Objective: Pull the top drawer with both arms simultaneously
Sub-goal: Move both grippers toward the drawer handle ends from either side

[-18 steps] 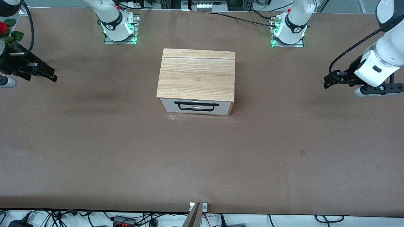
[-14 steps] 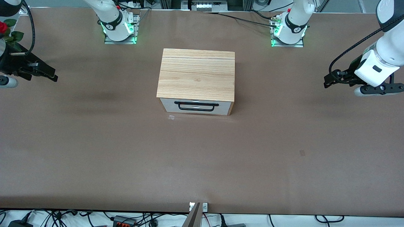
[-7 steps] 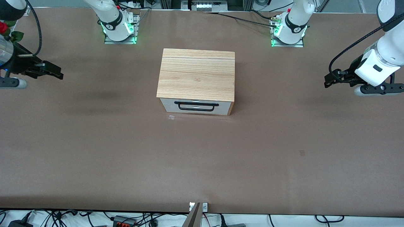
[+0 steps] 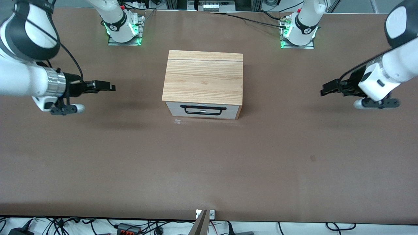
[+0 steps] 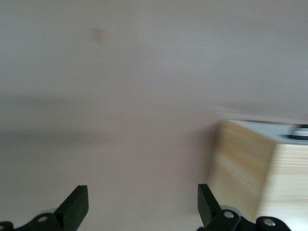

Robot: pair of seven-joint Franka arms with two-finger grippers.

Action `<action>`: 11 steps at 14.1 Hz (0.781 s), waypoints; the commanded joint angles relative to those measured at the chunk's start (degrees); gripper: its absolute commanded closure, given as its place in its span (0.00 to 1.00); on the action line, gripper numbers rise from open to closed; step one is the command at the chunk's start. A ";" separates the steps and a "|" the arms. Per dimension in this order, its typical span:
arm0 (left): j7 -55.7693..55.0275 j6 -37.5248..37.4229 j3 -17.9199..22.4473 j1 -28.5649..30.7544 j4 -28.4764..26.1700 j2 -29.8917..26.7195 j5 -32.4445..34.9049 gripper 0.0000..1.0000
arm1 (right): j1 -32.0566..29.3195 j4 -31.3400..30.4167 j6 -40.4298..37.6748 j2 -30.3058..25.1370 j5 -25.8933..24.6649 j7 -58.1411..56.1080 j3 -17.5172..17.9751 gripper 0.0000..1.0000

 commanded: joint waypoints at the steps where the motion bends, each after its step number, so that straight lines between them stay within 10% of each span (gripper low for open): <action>1: 7.69 5.21 0.03 0.75 4.10 9.83 -11.58 0.00 | 0.27 0.92 1.32 4.06 7.99 -8.73 -0.30 0.00; 8: 28.72 6.39 -0.58 -5.74 4.45 27.50 -50.93 0.00 | 2.72 -6.63 9.05 11.62 34.70 -35.37 -0.30 0.00; 11: 30.14 6.57 -0.41 -11.19 7.86 30.94 -54.33 0.00 | 4.74 -6.81 9.24 16.97 46.13 -43.37 -0.30 0.00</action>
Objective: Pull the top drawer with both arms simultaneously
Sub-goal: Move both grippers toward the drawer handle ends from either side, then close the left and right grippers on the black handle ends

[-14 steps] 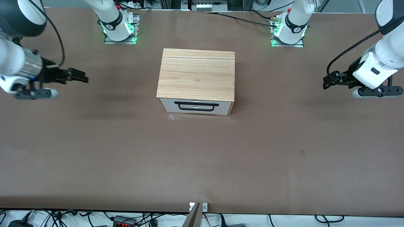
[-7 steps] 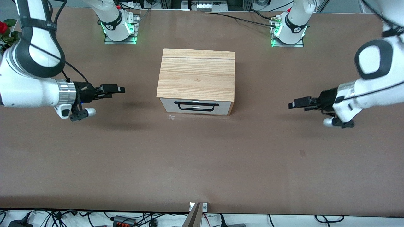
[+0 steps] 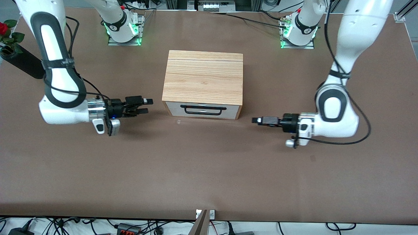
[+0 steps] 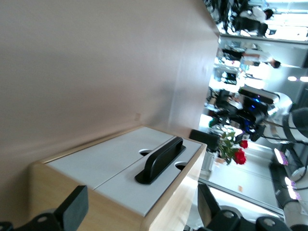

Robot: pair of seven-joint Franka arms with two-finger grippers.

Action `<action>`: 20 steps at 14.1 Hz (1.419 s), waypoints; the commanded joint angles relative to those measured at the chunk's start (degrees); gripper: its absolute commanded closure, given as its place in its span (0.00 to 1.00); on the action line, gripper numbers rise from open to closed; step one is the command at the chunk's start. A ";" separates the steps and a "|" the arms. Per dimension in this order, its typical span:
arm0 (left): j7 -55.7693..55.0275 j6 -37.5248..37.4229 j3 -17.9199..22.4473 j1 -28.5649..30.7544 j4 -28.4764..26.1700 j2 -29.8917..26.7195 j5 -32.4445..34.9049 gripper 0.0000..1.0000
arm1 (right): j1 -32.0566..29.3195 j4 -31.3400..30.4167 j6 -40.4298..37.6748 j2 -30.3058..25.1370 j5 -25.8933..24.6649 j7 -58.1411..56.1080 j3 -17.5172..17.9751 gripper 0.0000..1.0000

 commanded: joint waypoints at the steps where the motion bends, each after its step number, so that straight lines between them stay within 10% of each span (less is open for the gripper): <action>1: 0.75 -0.34 0.40 -3.93 6.55 3.51 -1.52 0.00 | 2.32 -0.44 0.58 4.69 9.58 -8.43 -0.26 0.00; 6: 6.98 3.95 0.40 -7.98 7.44 5.98 -1.52 0.05 | 7.51 -3.78 2.42 8.93 27.09 -13.47 -0.26 0.00; 9: 8.21 5.46 0.31 -9.12 7.27 7.39 -3.44 0.11 | 9.18 -3.87 4.10 9.63 29.04 -13.21 -0.26 0.05; 14: 9.54 5.38 0.22 -10.18 5.25 7.83 -7.84 0.24 | 9.63 -3.87 4.01 9.99 30.27 -12.15 -0.26 0.49; 20: 18.50 4.59 0.22 -11.32 1.82 7.83 -14.08 0.37 | 10.33 -3.87 4.01 9.99 30.27 -12.15 -0.26 0.63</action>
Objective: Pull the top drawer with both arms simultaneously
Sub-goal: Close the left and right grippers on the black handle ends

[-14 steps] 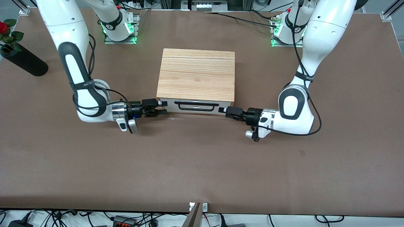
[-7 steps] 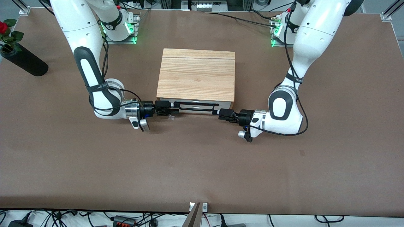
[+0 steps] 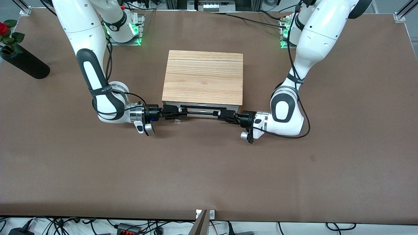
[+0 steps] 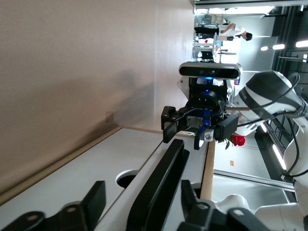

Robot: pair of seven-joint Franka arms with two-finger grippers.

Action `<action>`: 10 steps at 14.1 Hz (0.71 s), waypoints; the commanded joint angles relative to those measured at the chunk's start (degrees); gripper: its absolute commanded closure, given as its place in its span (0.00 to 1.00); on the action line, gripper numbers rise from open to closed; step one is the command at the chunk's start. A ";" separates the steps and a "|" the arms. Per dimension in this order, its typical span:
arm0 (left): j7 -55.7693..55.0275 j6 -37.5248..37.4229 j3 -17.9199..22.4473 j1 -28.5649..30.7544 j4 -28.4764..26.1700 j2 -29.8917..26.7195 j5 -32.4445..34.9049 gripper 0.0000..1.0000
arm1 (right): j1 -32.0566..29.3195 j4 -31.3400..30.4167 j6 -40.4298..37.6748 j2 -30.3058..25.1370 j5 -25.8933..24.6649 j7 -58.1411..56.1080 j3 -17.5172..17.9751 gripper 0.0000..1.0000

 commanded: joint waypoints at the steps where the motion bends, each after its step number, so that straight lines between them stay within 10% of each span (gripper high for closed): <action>1: 3.71 -1.06 0.30 0.01 -1.41 -0.61 -1.85 0.37 | 1.13 -0.92 0.43 -0.61 1.36 0.15 -0.24 0.67; 10: 3.62 -4.94 -0.05 0.54 -3.78 -0.61 -8.08 0.61 | 1.05 -0.48 0.35 -0.70 1.36 0.06 -0.24 0.88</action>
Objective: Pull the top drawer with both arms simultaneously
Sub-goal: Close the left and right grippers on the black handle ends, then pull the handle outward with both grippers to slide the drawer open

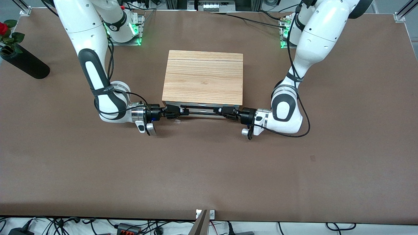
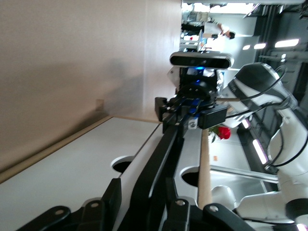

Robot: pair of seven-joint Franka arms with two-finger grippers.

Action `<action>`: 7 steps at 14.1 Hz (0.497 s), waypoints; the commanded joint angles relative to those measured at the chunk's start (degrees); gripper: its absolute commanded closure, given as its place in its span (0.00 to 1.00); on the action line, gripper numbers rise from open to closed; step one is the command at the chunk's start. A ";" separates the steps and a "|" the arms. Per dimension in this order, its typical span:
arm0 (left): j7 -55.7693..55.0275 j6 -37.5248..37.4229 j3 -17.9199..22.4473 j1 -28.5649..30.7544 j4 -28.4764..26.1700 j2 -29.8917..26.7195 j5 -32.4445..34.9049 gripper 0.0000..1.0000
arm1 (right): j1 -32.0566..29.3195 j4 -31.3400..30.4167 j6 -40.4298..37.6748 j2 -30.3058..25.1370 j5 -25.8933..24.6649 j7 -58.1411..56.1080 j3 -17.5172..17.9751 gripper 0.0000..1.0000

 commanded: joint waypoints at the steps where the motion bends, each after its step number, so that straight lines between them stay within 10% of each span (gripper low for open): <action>1: 1.67 -0.85 -0.23 -0.24 -1.02 -0.61 -4.26 0.61 | 0.53 -0.40 -0.06 -0.82 1.23 0.29 -0.22 0.89; 7: 2.02 -1.37 -0.32 -0.33 -2.60 -0.61 -4.89 0.67 | 0.53 -0.40 -0.06 -0.82 1.23 -0.42 -0.22 0.91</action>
